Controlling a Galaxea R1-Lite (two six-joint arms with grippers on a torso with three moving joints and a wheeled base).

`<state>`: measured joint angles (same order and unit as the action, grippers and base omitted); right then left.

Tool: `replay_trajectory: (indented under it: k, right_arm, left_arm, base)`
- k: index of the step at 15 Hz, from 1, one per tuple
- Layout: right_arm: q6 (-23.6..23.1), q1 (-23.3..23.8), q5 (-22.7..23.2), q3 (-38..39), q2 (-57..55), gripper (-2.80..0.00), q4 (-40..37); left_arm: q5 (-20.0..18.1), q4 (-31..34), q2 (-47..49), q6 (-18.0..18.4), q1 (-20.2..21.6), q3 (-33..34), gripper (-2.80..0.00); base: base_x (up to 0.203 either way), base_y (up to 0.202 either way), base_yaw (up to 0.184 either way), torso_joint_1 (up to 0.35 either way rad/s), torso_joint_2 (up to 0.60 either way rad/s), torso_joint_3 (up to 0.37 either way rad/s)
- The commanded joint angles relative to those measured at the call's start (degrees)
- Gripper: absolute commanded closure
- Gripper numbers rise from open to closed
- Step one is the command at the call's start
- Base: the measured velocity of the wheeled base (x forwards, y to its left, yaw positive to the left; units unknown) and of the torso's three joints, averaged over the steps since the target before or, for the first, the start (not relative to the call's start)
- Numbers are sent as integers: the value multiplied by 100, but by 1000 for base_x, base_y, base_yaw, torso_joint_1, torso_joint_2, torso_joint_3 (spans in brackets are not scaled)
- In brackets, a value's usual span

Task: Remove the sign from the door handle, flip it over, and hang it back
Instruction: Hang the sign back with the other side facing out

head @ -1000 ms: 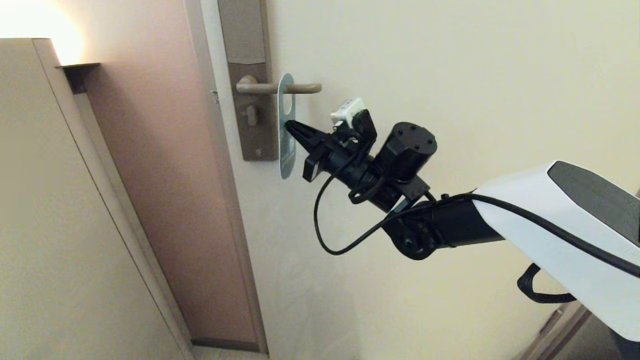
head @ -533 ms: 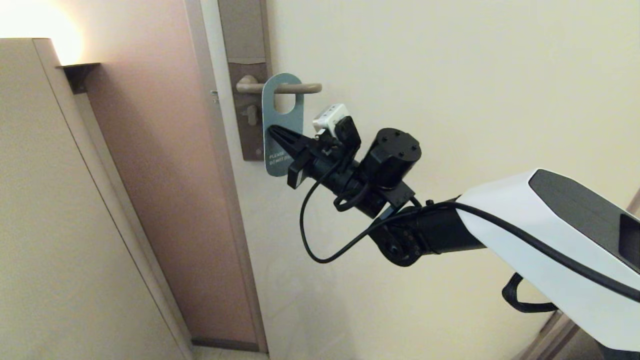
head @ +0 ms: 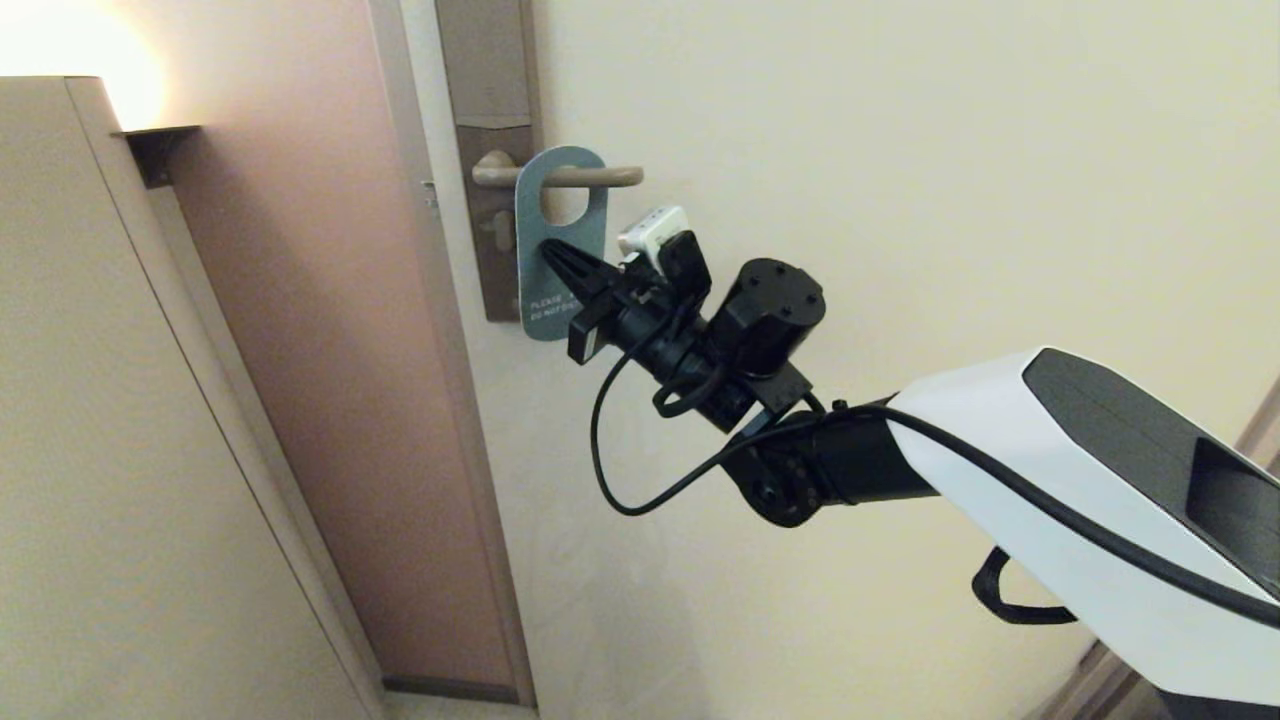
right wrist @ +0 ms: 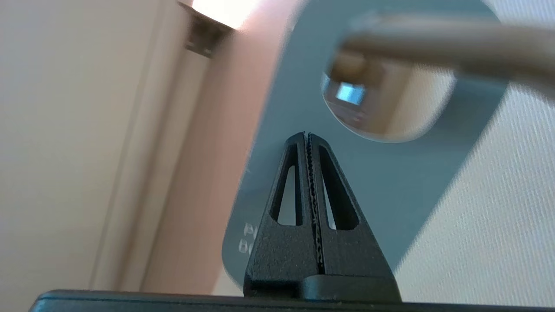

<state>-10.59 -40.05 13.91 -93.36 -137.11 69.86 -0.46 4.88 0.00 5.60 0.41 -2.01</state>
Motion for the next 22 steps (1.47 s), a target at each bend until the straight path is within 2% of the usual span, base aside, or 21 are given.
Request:
replay_trajectory:
  k: [1, 5, 10, 15, 22]
  right_arm:
    - [-41, -3, -40, -40, -156, 0, 37]
    - [-75, 68, -415, -209, -307, 0, 28]
    - [-84, 70, -424, -226, -360, 0, 10]
    - [-154, -134, -416, -296, -341, 0, -40]
    - [-230, -284, -407, -701, -364, 0, -262]
  left_arm:
    - [-6, 5, 9, 3, 2, -1, 0]
    - [2, 5, 9, 3, 2, -1, 0]
    - [-2, 5, 9, 3, 2, -1, 0]
    - [-4, 5, 9, 3, 2, -1, 0]
    - [-5, 5, 9, 3, 2, -1, 0]
  base:
    - [0, 0, 0, 0, 0, 0]
    - [0, 0, 0, 0, 0, 0]
    - [0, 0, 0, 0, 0, 0]
    - [0, 0, 0, 0, 0, 0]
    - [0, 0, 0, 0, 0, 0]
